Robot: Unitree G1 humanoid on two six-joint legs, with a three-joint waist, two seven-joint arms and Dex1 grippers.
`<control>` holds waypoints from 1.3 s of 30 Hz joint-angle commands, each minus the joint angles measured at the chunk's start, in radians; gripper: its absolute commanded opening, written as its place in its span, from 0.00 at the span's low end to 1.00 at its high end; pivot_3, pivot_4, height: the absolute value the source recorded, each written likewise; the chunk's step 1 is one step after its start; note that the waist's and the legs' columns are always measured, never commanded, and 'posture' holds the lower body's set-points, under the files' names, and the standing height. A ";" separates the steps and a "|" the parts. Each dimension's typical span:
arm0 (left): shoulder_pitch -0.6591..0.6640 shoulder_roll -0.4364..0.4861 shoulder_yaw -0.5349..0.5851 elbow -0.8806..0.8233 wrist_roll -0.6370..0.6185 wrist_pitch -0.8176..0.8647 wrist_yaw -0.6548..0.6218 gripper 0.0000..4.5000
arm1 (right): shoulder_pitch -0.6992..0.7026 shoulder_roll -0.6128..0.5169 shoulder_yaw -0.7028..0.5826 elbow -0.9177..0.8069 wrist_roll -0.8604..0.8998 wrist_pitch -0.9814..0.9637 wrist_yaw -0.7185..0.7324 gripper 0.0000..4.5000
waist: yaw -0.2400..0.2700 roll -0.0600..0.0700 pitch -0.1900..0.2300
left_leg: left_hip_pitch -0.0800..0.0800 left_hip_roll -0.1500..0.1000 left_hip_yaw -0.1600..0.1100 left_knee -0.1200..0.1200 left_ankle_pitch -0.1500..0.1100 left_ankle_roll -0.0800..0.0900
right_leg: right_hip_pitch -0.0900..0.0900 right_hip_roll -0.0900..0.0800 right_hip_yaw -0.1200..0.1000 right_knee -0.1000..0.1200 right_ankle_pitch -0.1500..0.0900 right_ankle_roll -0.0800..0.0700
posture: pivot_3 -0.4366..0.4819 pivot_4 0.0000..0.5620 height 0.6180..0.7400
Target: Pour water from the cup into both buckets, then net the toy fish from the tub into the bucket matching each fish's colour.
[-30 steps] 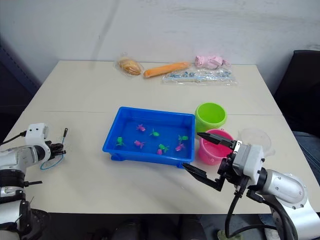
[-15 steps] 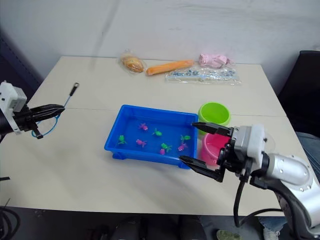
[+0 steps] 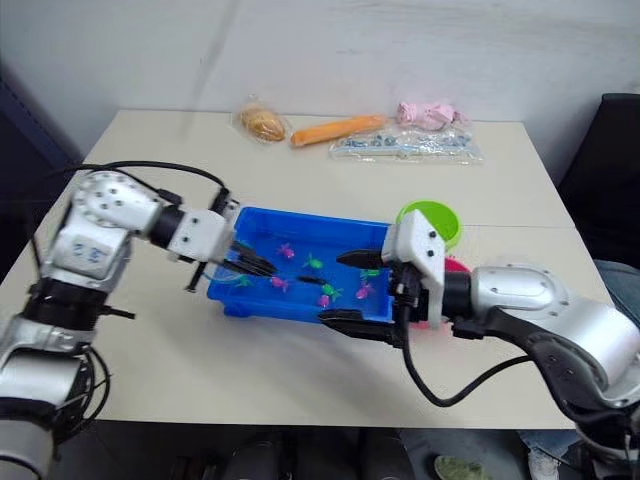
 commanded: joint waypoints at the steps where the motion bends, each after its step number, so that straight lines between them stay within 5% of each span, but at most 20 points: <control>1: -0.049 -0.056 -0.023 0.009 0.034 -0.053 0.029 0.01 | -0.023 0.020 0.019 0.003 -0.059 0.017 -0.044 1.00 | 0.001 0.000 0.000 | -0.001 0.000 0.000 0.000 0.000 0.000 | 0.000 0.000 -0.001 0.000 0.000 0.001 | 0.48 0.27 1.00; 15: -0.086 -0.147 -0.026 0.039 0.082 -0.100 0.128 0.01 | -0.018 0.124 0.062 0.034 -0.199 0.034 -0.099 1.00 | 0.002 0.000 0.000 | -0.006 0.000 -0.003 0.005 0.000 0.001 | 0.000 0.000 -0.006 0.002 0.001 0.001 | 0.48 0.27 1.00; 18: -0.084 -0.149 -0.027 0.038 0.079 -0.093 0.136 0.00 | -0.008 0.133 0.044 0.039 -0.208 0.022 -0.090 0.81 | 0.002 0.000 0.000 | -0.006 0.000 -0.003 0.005 0.000 0.001 | 0.000 0.000 -0.006 0.002 0.001 0.001 | 0.48 0.27 1.00; 25: -0.077 -0.146 -0.028 0.034 0.080 -0.080 0.151 0.00 | 0.004 0.137 0.021 0.030 -0.208 0.018 -0.061 0.02 | 0.002 0.000 0.000 | -0.006 0.000 -0.003 0.006 0.000 0.001 | 0.001 0.000 -0.006 0.003 0.001 0.001 | 0.48 0.27 1.00; 32: -0.051 -0.147 -0.009 0.019 0.038 -0.017 0.153 0.00 | 0.023 0.132 0.005 0.024 -0.228 -0.008 -0.047 0.02 | 0.001 0.000 0.000 | -0.006 0.000 -0.003 0.006 0.000 0.001 | 0.001 0.000 -0.007 0.003 0.001 0.001 | 0.48 0.27 1.00; 36: -0.012 -0.113 0.185 -0.017 -0.255 0.272 0.138 0.31 | 0.044 0.109 -0.016 0.031 -0.265 -0.063 -0.010 0.00 | -0.004 0.001 0.001 | -0.006 0.001 -0.005 0.007 0.000 0.001 | 0.001 0.000 -0.006 0.006 0.001 0.001 | 0.48 0.27 1.00; 39: -0.027 -0.039 0.266 -0.001 -0.337 0.423 0.123 0.59 | 0.067 0.081 -0.039 0.039 -0.283 -0.103 0.029 0.00 | -0.003 0.001 0.002 | -0.006 0.002 -0.011 0.008 0.001 0.001 | 0.000 0.001 -0.006 0.007 0.001 0.001 | 0.48 0.27 1.00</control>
